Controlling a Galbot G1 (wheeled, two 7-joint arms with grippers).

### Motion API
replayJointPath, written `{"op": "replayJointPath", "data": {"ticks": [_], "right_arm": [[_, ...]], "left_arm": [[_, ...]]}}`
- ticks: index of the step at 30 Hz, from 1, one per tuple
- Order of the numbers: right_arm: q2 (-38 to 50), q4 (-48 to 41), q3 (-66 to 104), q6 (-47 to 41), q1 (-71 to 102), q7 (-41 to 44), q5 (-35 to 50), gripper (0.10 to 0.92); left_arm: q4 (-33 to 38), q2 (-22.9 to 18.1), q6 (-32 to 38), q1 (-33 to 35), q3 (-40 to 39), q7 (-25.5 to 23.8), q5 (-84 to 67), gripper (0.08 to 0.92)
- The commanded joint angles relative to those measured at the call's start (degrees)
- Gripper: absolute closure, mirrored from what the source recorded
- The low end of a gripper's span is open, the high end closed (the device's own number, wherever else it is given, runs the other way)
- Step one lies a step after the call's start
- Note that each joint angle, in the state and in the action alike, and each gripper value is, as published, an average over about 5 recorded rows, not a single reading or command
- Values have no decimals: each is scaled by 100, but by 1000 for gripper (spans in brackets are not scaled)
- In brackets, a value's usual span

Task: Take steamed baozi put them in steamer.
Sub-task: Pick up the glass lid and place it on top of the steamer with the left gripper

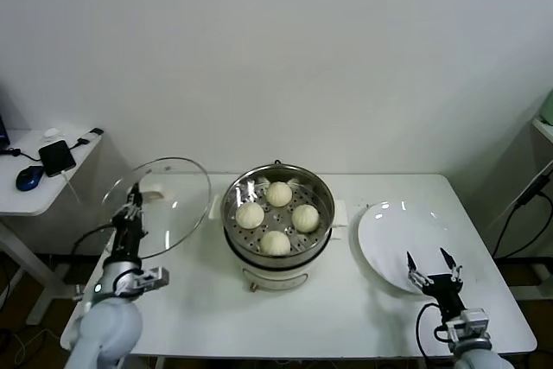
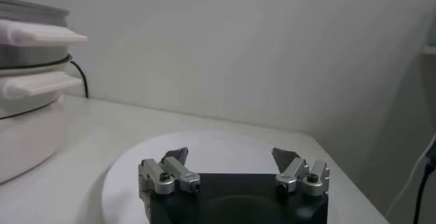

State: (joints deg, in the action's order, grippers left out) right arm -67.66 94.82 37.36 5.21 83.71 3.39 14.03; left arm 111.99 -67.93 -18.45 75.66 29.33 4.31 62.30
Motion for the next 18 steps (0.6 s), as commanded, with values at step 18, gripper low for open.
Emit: {"op": "replayJointPath", "data": {"ticks": [18], "right_arm": [[-188, -283, -95, 67, -245, 98, -207, 203]], "left_arm": [[271, -1437, -1954, -1454, -3341, -2053, 2600, 871]]}}
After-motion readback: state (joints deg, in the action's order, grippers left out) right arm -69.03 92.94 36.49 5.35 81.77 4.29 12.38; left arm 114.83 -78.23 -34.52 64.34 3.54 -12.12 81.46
